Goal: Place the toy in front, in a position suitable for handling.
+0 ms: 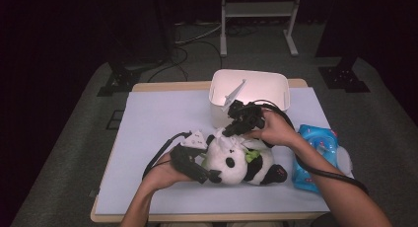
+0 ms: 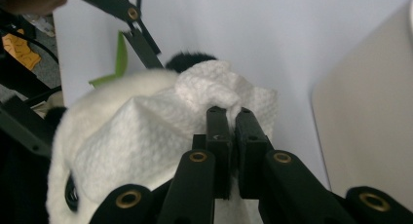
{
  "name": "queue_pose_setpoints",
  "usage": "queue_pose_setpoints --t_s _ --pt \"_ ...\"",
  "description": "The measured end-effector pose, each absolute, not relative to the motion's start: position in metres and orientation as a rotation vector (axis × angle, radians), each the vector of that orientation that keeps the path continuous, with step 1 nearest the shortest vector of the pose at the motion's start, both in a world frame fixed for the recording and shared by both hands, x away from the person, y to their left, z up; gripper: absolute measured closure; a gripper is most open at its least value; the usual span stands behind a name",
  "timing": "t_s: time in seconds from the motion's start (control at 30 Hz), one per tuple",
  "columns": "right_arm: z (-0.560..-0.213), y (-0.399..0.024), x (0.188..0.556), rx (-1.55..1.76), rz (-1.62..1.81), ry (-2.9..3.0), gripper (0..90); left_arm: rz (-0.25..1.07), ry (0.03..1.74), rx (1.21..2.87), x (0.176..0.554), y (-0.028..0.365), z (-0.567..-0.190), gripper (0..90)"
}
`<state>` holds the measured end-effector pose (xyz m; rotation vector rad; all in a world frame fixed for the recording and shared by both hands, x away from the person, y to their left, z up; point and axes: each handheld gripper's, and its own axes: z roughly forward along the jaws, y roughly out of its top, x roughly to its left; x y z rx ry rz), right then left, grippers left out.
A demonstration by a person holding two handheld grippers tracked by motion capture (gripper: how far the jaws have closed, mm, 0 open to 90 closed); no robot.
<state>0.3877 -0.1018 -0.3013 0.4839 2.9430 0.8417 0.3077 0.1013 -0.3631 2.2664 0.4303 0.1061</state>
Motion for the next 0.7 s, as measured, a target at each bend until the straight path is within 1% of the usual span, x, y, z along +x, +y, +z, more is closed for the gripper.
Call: queue_pose_setpoints --t_s 0.27,0.37,0.7 --pt "-0.305 -0.128 0.383 0.538 0.871 2.927 86.1 0.102 0.43 2.264 0.308 0.101 -0.363 15.5" --pt "-0.304 -0.129 0.379 0.519 0.873 2.923 86.1 0.102 0.431 2.263 0.308 0.101 -0.362 15.6" --pt "-0.297 -0.125 0.352 0.416 0.901 2.921 86.0 0.098 0.441 2.271 0.309 0.101 -0.364 15.6"
